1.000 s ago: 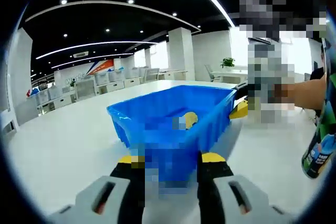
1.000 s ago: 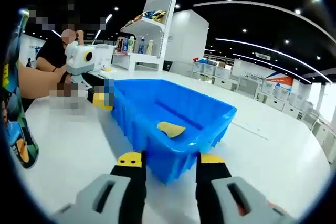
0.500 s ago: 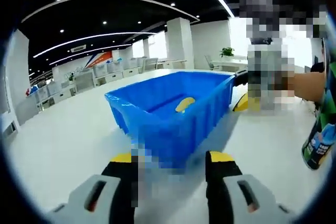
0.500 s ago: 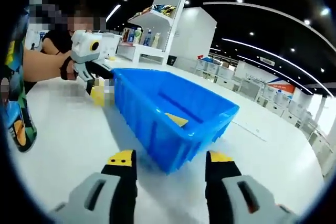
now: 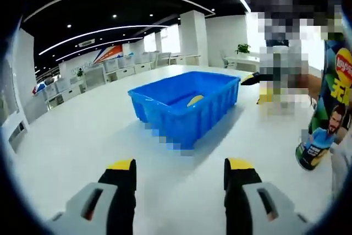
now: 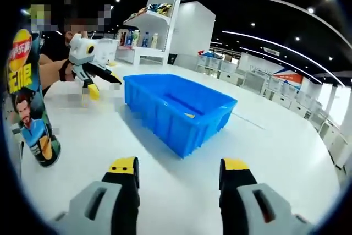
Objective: Open the lid of the chip container on the table, take out the chips, place them into the box in front of the container, and close the lid
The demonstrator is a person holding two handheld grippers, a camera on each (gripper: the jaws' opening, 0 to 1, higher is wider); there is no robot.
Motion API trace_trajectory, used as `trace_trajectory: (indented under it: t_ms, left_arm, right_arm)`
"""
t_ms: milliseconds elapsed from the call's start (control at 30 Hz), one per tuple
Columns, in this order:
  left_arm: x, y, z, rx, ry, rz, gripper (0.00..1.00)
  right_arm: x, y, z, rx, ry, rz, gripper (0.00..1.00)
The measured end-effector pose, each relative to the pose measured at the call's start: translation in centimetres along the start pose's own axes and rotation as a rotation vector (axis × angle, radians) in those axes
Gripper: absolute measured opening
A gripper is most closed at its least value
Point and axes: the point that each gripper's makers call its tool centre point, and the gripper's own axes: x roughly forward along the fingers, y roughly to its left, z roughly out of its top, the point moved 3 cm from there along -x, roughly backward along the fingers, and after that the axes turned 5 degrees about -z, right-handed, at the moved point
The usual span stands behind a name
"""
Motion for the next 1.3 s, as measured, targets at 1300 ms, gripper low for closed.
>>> trace_trajectory:
  t_ms: [1300]
  left_arm:
    - [-11.1,-11.9,-1.8,-0.036,0.071,-0.095,0.87]
  right_arm:
    - [-13.7,5.2,-1.6,0.063,0.095,-0.019,0.66]
